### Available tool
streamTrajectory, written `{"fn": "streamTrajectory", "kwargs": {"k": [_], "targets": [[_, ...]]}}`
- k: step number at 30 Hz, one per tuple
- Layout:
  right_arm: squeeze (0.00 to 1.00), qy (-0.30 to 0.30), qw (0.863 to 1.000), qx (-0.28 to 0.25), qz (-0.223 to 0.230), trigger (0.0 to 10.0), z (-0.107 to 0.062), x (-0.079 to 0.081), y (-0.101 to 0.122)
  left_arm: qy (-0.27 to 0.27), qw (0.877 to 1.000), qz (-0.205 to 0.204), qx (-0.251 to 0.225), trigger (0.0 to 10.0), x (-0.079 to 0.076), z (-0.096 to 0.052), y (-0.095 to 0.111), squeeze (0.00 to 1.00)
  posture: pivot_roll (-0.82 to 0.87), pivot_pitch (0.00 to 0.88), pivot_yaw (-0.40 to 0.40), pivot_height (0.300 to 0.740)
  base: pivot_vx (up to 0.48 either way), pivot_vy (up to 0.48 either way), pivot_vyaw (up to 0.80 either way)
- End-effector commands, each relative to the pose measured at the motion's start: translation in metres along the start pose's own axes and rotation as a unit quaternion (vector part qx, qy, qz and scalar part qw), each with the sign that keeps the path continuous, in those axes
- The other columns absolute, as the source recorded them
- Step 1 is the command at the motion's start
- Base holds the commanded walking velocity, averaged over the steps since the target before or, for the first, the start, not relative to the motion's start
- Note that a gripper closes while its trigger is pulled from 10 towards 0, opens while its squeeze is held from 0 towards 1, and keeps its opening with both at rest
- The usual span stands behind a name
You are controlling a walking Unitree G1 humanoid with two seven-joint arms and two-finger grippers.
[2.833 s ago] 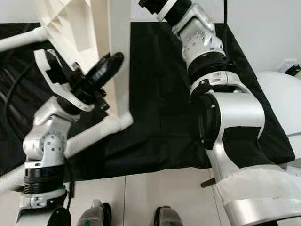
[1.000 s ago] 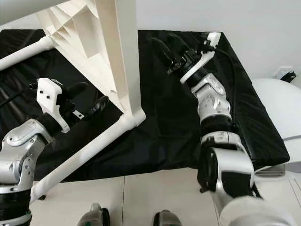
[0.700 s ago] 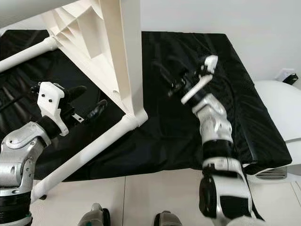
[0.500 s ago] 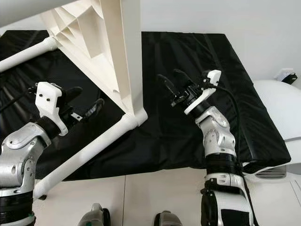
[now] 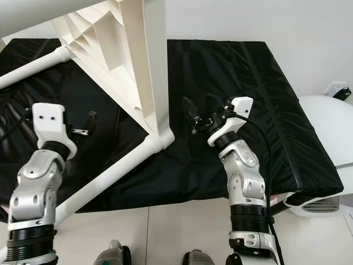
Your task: Building children table
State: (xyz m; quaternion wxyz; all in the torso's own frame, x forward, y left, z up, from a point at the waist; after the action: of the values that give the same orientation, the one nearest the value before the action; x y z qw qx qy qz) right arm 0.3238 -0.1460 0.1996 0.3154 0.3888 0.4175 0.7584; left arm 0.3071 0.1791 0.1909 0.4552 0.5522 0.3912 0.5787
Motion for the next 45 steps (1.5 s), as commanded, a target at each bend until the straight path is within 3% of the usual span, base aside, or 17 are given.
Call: {"fn": "streamTrajectory", "kwargs": {"k": [1, 8, 14, 30, 45], "targets": [[0.0, -0.018, 1.0, 0.004, 0.002, 10.0, -0.006, -0.001, 0.0, 0.046, 0.999, 0.008, 0.012, 10.0, 0.005, 0.001, -0.004, 0.0, 0.07, 0.121, -0.032, 0.74, 0.0, 0.0, 0.0], [0.0, -0.012, 1.0, 0.006, 0.006, 10.0, -0.014, 0.004, -0.005, 0.08, 0.997, 0.019, 0.009, 10.0, 0.009, 0.001, -0.004, 0.0, 0.06, 0.116, -0.034, 0.74, 0.0, 0.0, 0.0], [0.0, -0.008, 1.0, 0.008, -0.021, 10.0, -0.022, 0.017, -0.016, 0.113, 0.993, 0.024, 0.017, 10.0, 0.007, -0.003, -0.01, 0.0, 0.06, 0.105, -0.033, 0.74, 0.0, 0.0, 0.0], [0.0, 0.031, 0.999, 0.022, -0.028, 10.0, -0.029, 0.028, -0.019, 0.097, 0.995, 0.036, -0.015, 10.0, 0.001, -0.013, -0.004, 0.0, 0.08, 0.084, -0.034, 0.74, 0.0, 0.0, 0.0], [0.0, 0.124, 0.99, 0.049, -0.049, 10.0, -0.019, 0.035, -0.012, 0.08, 0.996, 0.039, -0.022, 10.0, -0.009, -0.017, -0.001, 0.0, 0.11, 0.066, -0.063, 0.74, 0.0, 0.0, 0.0]]}}
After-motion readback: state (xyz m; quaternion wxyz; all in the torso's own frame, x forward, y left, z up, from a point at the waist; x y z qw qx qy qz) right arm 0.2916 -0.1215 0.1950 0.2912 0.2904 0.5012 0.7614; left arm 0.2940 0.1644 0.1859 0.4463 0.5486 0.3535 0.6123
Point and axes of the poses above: a point about 5 cm out from each wrist's last joint towards the gripper, its own z axis pointing out of the wrist towards the gripper, its own y axis along the axis of the wrist's last joint, x = y × z, the point moved 1 cm from there along z, pointing out of the wrist towards the gripper, and after that the axes turned 10 degrees about z, right-handed, at the moved point
